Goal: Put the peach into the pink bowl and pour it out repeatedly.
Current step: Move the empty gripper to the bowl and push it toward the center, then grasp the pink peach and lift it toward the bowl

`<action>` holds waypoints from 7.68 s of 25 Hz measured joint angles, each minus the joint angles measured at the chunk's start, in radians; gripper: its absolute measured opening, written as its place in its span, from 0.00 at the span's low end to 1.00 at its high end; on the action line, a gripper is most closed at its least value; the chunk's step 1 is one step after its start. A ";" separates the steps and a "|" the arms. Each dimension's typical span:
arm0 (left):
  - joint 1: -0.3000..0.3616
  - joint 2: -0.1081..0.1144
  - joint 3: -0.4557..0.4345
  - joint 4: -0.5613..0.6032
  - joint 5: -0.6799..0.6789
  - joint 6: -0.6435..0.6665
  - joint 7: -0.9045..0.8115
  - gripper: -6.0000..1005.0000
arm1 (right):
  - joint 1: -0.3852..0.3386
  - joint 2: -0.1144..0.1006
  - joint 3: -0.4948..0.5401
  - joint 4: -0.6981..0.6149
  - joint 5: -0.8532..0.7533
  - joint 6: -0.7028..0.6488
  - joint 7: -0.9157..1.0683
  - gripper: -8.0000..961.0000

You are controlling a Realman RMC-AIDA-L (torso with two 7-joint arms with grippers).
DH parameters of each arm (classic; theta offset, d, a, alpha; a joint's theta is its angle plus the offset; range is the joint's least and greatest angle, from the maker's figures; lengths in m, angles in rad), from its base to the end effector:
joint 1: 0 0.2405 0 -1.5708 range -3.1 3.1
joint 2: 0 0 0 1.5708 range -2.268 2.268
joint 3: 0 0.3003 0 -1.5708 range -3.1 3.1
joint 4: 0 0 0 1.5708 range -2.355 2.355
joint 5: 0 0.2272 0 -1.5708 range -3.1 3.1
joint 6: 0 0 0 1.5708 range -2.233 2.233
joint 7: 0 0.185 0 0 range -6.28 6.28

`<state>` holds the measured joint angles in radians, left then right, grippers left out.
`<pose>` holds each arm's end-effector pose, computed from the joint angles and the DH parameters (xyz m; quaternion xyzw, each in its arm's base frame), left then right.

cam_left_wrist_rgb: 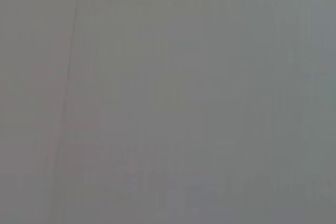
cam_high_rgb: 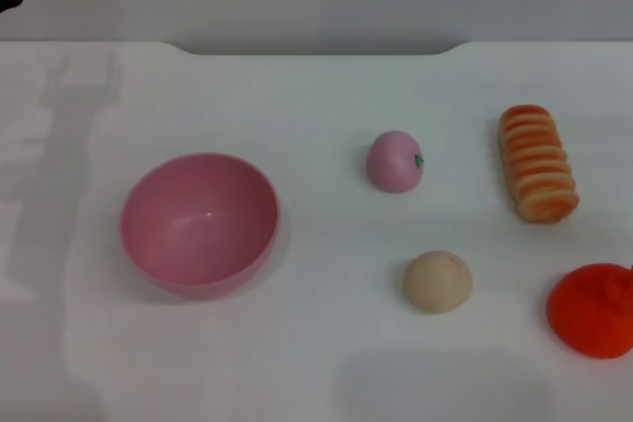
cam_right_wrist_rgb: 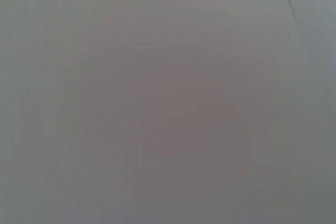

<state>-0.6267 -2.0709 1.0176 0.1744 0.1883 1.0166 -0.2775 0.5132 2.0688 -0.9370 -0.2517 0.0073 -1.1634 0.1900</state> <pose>-0.3413 0.4852 0.0302 -0.6168 -0.2404 -0.3451 0.6653 0.3853 0.4377 0.1036 -0.4822 0.2126 0.3639 0.7680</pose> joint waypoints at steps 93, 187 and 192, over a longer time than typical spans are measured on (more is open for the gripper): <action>-0.049 0.022 0.013 1.071 2.514 0.518 -2.264 0.57 | 0.057 -0.011 0.003 0.023 0.004 0.004 0.025 0.59; -0.095 0.024 0.071 0.951 2.522 0.261 -2.264 0.05 | 0.348 -0.105 -0.037 -0.721 -2.443 -0.438 1.855 0.55; -0.126 0.023 0.058 0.968 2.522 0.268 -2.263 0.05 | 0.374 -0.027 -0.049 -0.714 -2.591 -0.287 1.914 0.55</action>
<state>-0.7525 -2.0476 1.0755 1.1427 2.7105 1.2850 -2.5402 0.8874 2.0420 -0.9863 -0.9655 -2.5834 -1.4505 2.1036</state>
